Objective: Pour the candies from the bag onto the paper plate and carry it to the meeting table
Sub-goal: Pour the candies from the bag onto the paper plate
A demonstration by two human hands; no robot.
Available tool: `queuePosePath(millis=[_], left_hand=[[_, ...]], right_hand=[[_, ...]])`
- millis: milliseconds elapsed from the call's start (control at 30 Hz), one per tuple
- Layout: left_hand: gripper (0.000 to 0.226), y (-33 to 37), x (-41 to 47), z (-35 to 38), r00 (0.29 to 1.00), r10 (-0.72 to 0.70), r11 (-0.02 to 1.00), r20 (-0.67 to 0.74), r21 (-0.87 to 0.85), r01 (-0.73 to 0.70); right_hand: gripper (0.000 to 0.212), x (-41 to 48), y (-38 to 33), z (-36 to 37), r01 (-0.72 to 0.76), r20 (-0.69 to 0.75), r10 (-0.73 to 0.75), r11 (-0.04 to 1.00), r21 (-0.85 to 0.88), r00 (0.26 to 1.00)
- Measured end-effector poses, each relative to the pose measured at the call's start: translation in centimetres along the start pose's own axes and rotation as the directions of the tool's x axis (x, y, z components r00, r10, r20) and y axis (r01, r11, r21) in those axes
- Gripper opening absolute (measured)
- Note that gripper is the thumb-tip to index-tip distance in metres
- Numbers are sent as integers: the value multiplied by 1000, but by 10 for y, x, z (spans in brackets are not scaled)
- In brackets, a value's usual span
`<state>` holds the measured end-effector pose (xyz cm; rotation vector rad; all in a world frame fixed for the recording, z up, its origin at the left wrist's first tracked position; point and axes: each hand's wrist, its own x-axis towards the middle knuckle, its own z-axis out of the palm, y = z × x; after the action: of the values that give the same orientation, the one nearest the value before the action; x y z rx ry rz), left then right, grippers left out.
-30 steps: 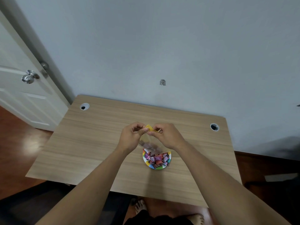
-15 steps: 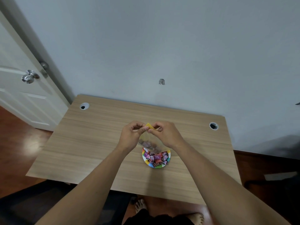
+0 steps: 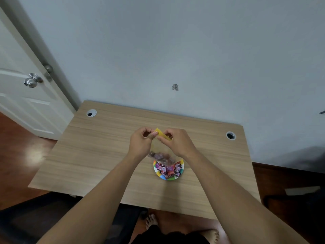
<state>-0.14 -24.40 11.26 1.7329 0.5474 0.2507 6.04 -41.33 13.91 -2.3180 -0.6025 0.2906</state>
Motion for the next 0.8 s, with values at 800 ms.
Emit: queuePosePath(millis=[800], left_hand=[[9, 9, 18, -40, 961, -138, 979, -241, -182, 95]], right_hand=[[33, -11, 26, -17, -17, 12, 18, 992, -128, 1000]])
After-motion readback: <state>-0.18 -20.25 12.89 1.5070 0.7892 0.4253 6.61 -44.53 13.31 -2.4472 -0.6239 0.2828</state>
